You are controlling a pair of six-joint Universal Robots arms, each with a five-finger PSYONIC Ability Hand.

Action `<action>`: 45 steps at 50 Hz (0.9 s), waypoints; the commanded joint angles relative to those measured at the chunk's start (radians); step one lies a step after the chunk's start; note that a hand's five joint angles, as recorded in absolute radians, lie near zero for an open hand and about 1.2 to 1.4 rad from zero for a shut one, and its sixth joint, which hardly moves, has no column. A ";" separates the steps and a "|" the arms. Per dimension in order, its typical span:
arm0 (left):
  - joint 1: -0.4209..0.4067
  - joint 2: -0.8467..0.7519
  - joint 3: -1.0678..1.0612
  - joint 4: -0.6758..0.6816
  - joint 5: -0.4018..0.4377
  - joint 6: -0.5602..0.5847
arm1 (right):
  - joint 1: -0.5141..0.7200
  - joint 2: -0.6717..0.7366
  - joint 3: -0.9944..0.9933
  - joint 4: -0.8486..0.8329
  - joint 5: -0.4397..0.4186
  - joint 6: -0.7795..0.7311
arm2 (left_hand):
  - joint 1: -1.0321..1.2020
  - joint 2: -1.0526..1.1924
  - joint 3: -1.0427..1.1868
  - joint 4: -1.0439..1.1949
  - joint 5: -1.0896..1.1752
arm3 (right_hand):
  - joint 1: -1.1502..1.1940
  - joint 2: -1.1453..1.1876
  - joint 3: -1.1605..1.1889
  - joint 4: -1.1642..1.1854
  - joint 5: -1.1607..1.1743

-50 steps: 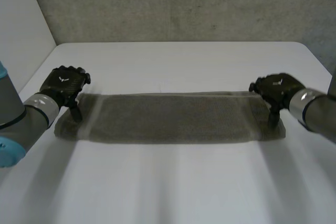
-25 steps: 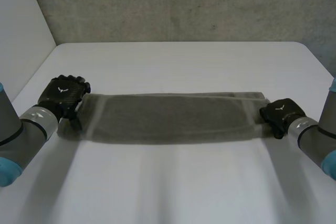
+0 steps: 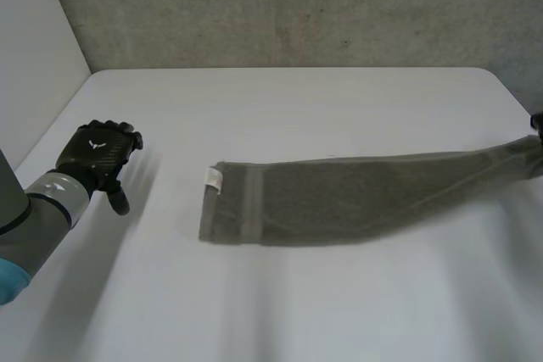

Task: Fold the towel.

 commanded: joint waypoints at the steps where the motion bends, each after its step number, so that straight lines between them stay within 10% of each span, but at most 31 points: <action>1: 0.002 0.003 -0.001 0.000 -0.001 0.000 | 0.278 -0.010 -0.183 0.049 0.065 0.091 | -0.014 -0.012 -0.012 -0.012 -0.018 | 0.082 0.095 0.061 0.060 0.071; 12: -0.013 0.004 -0.002 0.000 -0.002 -0.004 | 0.833 0.149 -0.305 0.042 0.098 0.116 | -0.014 -0.012 -0.012 -0.012 -0.018 | 0.082 0.095 0.061 0.060 0.071; 20: -0.036 0.001 -0.004 0.014 -0.004 -0.005 | 1.006 0.399 -0.423 0.055 0.098 0.082 | -0.017 -0.015 -0.015 -0.015 -0.021 | 0.082 0.095 0.061 0.060 0.071; 29: -0.044 0.001 -0.013 0.028 -0.004 -0.005 | 1.017 0.435 -0.474 0.063 0.088 0.063 | -0.017 -0.015 -0.015 -0.015 -0.021 | -0.284 -0.271 -0.305 -0.306 -0.295; 31: -0.044 0.001 -0.013 0.029 -0.004 -0.005 | 1.011 0.380 -0.465 0.062 0.086 0.105 | -0.017 -0.015 -0.015 -0.015 -0.021 | -1.029 -1.016 -1.049 -1.051 -1.039; 33: -0.044 0.001 -0.012 0.029 -0.004 -0.005 | 0.995 0.342 -0.454 0.058 0.081 0.140 | -0.017 -0.015 -0.015 -0.015 -0.021 | -1.140 -1.127 -1.160 -1.162 -1.151; 45: -0.095 0.003 0.010 0.029 -0.005 -0.008 | 0.765 0.014 -0.219 0.063 -0.084 0.405 | -0.017 -0.015 -0.015 -0.015 -0.021 | -1.140 -1.127 -1.160 -1.162 -1.151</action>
